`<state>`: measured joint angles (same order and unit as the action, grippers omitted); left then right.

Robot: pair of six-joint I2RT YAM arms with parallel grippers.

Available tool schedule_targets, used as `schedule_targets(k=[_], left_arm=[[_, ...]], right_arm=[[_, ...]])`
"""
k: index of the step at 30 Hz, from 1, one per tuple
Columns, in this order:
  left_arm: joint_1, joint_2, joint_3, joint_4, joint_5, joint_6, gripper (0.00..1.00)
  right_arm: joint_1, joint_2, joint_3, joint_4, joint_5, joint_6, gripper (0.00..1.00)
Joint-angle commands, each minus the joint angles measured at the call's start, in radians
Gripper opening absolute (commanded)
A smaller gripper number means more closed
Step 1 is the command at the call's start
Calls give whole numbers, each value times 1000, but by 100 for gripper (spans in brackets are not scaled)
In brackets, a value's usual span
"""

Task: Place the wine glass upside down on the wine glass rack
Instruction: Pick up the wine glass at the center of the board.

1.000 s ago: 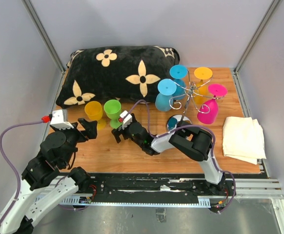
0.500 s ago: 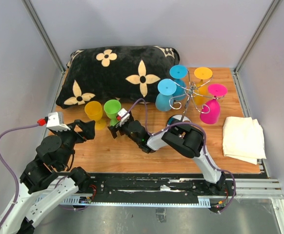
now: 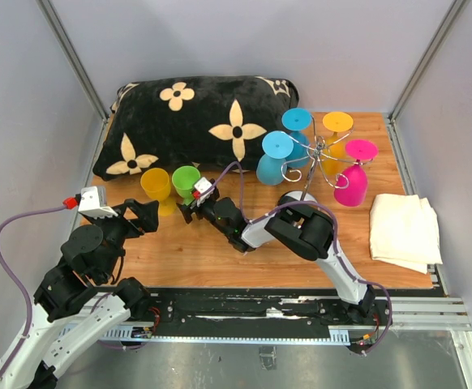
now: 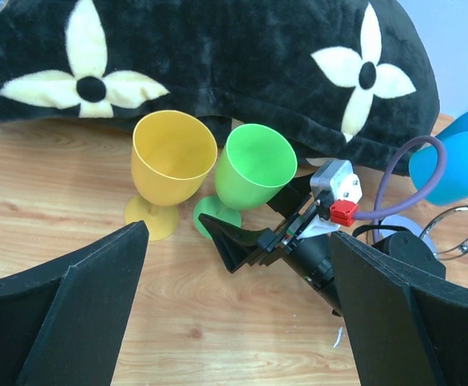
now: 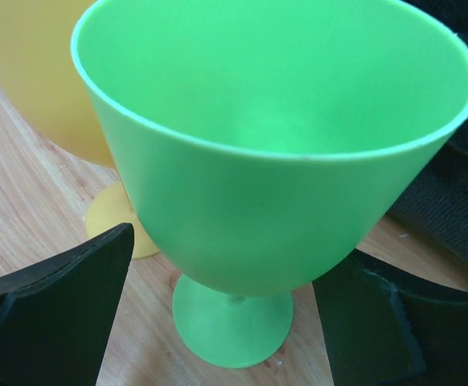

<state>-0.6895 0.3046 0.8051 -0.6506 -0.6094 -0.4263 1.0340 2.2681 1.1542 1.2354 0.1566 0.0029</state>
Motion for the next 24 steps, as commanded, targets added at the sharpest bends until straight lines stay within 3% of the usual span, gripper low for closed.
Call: schedule_targets(k=[1,8,14,24], left_arm=[[0,-3,-6,38,-7,10,100],[1,0,-7,38,-6,10,100],[1,6,-7,41,-3,13,100],[2,19,-9,45,4,16,100]], right_arm=[[-11,28,32,80,-15,-51,87],[-14,57,61,130,-12,-67,87],[-24,70,58,180,5,-60,94],[-29,92,65,240,8,-55,93]])
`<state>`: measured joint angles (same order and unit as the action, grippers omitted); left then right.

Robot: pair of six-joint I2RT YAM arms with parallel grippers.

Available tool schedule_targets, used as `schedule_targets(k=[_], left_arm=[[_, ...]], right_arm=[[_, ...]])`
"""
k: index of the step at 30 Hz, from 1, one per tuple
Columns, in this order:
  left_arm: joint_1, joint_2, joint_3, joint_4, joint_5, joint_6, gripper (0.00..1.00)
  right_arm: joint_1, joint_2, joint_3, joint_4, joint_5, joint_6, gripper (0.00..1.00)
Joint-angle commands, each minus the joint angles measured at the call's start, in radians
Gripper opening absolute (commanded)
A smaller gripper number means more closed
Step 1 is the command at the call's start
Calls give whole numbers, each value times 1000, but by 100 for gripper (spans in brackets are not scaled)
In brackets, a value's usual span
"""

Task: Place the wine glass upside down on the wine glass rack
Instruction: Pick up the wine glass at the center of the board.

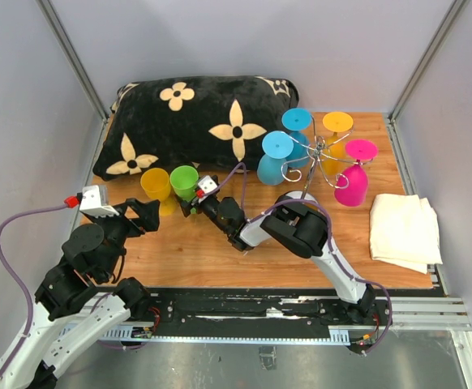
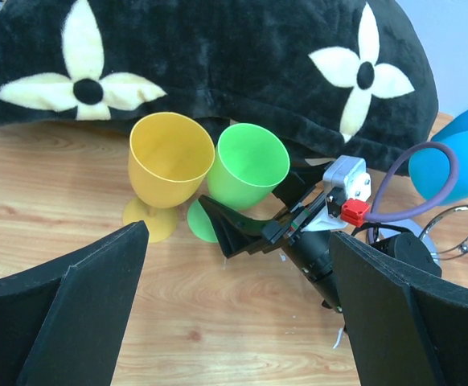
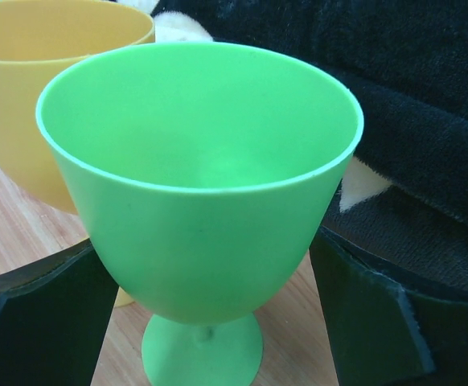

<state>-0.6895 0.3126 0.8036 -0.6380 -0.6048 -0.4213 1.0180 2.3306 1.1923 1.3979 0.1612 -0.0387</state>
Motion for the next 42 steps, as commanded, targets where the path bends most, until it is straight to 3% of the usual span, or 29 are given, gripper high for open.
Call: schedule_targets(k=[1,6,18,27,32,42], left_arm=[[2,11,-7,32,-1,12,100],[5,12,-9,34,3,13,100],[17,19,-9,35,4,15,100],[26,27,-10,30,-14,10,100],[40,19,6,-11,-97,-23,100],[44,50,36,-2,-57,-20,100]], right_arm=[[-13,31,32,78,-1,-14,93],[-16,45,54,76,0,-12,91],[-16,47,47,106,0,-13,66],[-16,-44,-67,143,12,-9,63],[-10,-122,-174,150,11,-13,62],[76,-339,-438,144,66,-62,62]])
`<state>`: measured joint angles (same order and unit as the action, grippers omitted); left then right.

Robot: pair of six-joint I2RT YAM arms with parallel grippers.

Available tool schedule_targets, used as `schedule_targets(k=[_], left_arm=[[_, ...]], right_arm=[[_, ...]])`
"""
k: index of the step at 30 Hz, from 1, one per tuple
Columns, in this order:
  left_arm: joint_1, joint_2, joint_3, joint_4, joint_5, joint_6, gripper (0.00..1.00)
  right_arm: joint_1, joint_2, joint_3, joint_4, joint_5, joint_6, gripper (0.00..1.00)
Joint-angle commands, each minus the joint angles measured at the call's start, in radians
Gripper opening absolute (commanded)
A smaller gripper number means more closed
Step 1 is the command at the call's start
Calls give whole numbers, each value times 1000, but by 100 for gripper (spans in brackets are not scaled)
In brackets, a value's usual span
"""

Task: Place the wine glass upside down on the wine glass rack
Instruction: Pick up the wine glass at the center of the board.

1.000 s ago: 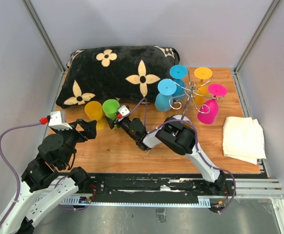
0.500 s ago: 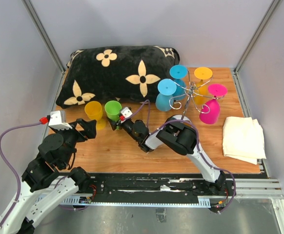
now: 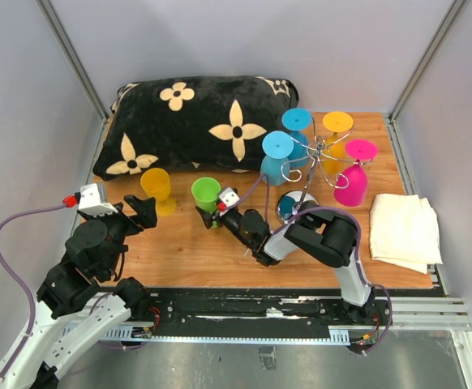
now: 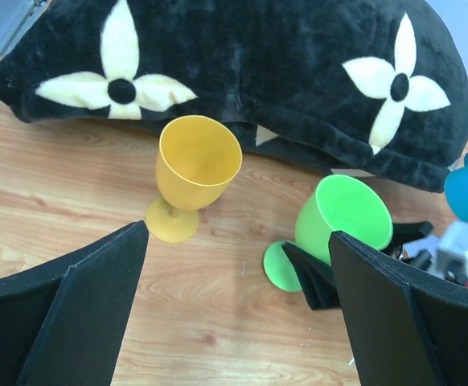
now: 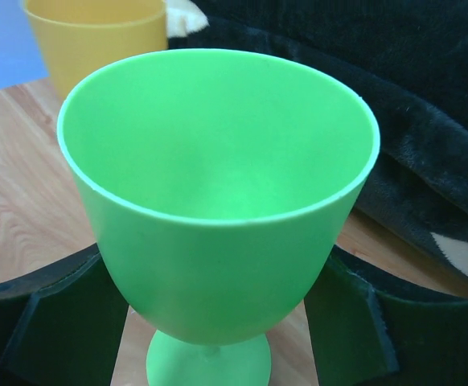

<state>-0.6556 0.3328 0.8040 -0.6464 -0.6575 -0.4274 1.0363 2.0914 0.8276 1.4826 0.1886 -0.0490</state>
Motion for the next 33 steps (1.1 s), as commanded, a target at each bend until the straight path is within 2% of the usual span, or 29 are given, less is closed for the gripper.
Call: schedule_targets(k=[1,8,13,16,20,23,27,30,33], left_arm=[[9,40,43,8,2,-19,100],[9,30,53,46,82,-99,100],[9,16,37,69,136,-136,100],[9,39,33,85,193,-142,100],[9,46,-6,167,304,-142,100],[9,40,-39,224,336,-156,100],[8,59,-82,309,424,-186,99],[8,96,-135,400,534,-235,92],[5,123,-206,534,627,-308,88]], right_arm=[[77,-137,-97,48,53,-69,63],[202,-304,-290,53,190,-129,63],[351,-449,-357,-4,360,-289,64],[423,-567,-399,-49,442,-330,64],[469,-750,-445,-211,460,-318,63],[469,-890,-469,-329,445,-301,61],[470,-1072,-494,-421,445,-313,60],[470,-1191,-494,-490,423,-324,60],[470,-1295,-467,-605,397,-297,59]])
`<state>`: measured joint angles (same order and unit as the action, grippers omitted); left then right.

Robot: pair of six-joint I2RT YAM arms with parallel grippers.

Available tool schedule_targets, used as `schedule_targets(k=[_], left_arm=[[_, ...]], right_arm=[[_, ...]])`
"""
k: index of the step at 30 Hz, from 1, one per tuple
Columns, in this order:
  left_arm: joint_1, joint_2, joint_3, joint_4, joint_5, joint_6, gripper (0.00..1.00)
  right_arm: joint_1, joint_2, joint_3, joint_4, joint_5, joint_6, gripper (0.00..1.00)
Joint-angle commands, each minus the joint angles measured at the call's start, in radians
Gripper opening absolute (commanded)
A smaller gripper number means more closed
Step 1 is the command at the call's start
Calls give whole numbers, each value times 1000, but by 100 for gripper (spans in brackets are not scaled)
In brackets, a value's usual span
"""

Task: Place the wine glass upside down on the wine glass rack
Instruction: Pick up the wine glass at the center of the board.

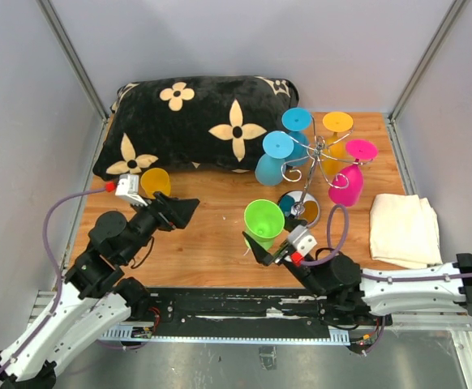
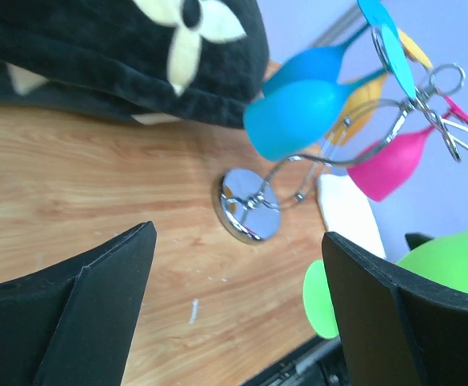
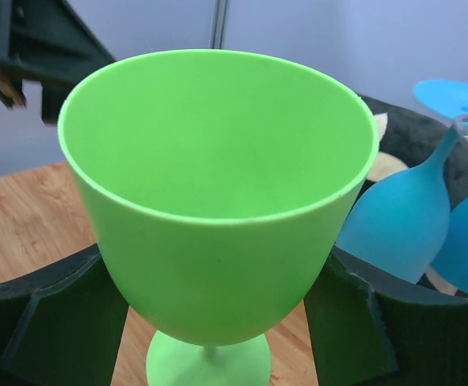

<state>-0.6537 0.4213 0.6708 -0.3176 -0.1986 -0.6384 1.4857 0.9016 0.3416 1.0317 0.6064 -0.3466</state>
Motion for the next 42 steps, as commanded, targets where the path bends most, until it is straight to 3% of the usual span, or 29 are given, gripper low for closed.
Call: schedule_targets(k=[1,4,9,15,29,38,42], left_arm=[[-5,41,-95,240,185,-115,88],[-80,59,-140,332,155,-155,88],[-288,129,-193,492,-30,-223,88],[-405,237,-227,682,-103,-287,87],[-508,355,-214,778,-88,-296,77],[-554,410,-209,836,-76,-316,66],[-563,424,-202,852,-76,-316,56]], right_arm=[[21,-128,22,-170,-27,-1,59],[21,-182,17,-166,-35,-6,59],[21,-213,14,-133,-40,-21,58],[21,-213,16,-74,-66,-27,58],[21,-210,18,27,-133,-35,58],[21,-222,5,64,-142,-40,58],[21,-227,-3,64,-130,-48,58]])
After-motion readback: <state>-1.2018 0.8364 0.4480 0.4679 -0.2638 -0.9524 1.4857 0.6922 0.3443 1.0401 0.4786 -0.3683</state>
